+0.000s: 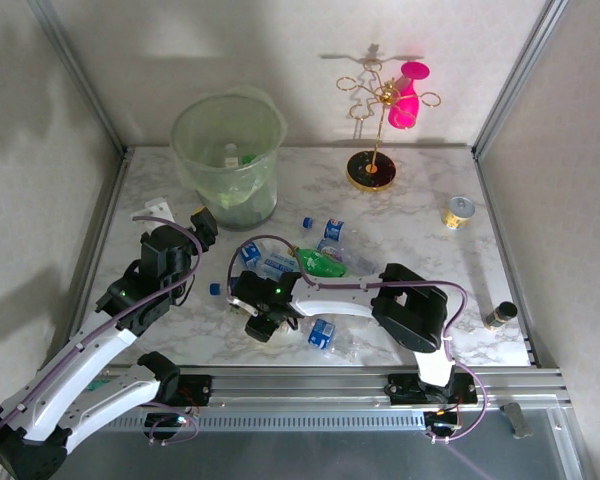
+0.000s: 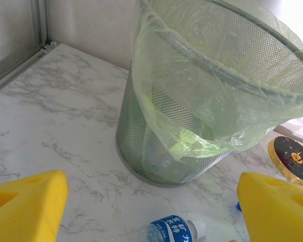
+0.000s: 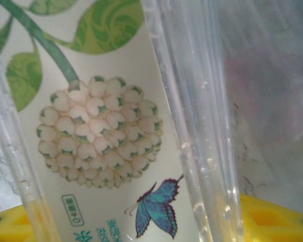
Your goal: Put the plastic bottles in the bin
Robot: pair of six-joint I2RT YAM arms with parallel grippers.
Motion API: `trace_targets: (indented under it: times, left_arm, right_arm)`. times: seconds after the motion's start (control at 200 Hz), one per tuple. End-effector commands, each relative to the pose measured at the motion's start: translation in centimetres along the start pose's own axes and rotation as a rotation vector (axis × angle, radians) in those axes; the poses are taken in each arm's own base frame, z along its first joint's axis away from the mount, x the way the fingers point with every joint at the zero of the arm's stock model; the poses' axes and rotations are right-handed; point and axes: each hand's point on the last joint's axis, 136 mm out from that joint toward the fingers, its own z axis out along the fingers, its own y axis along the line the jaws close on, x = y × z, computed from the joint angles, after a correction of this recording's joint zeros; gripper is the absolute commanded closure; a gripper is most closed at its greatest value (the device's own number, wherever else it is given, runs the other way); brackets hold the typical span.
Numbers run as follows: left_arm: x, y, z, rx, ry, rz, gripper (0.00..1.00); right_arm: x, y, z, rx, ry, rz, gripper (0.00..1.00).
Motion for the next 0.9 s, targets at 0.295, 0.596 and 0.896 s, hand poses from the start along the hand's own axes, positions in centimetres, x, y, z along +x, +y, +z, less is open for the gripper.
trace_targets:
  times: [0.295, 0.596, 0.896]
  left_arm:
    - [-4.7, -3.6, -2.6, 0.160, 0.004, -0.128, 0.11]
    - [-5.7, -10.7, -6.0, 0.559, 0.129, -0.238, 0.02]
    - [-4.1, -17.0, -9.2, 0.898, 0.336, -0.186, 0.00]
  right_arm:
    - [-4.8, -2.5, -10.4, 0.107, -0.334, 0.041, 0.54]
    - [-7.8, -6.1, -21.0, 0.186, -0.698, 0.205, 0.54]
    - [-8.1, -7.3, -28.1, 0.175, -0.899, 0.283, 0.52]
